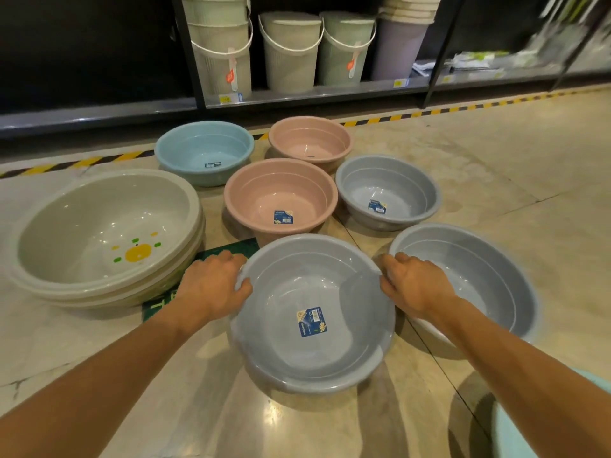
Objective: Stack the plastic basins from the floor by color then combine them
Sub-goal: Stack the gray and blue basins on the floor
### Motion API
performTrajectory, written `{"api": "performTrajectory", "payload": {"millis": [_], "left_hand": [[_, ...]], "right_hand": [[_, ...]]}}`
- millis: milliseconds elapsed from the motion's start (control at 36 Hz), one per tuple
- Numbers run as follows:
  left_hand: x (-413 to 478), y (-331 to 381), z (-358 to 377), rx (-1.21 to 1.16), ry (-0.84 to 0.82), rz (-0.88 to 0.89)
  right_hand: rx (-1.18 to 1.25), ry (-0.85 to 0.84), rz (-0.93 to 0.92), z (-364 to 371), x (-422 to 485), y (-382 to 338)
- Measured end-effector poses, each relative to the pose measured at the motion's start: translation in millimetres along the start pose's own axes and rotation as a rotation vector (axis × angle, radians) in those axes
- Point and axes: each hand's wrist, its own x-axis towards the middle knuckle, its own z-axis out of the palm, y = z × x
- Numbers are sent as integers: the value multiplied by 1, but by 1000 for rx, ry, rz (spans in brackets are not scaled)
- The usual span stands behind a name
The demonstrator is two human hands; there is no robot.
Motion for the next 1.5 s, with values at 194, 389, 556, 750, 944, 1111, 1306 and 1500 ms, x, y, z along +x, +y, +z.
{"api": "performTrajectory", "payload": {"millis": [194, 389, 556, 750, 944, 1111, 1306, 1500], "left_hand": [[-2, 35, -60, 10, 21, 118], [-17, 84, -94, 21, 84, 161], [-24, 141, -102, 37, 123, 247], [-28, 227, -91, 12, 80, 379], [-53, 320, -52, 5, 39, 537], [-77, 384, -24, 9, 1, 624], [-103, 424, 2, 14, -16, 703], [-113, 427, 32, 22, -26, 677]], "right_hand": [[-59, 4, 21, -54, -12, 4], [-43, 10, 14, -76, -39, 32], [-28, 8, 50, -74, -72, 77], [21, 49, 184, -59, -133, 149], [57, -23, 369, -26, -221, 224], [40, -59, 497, 1, -295, 271], [31, -104, 584, 26, -358, 299], [63, -166, 621, 59, -386, 299]]}}
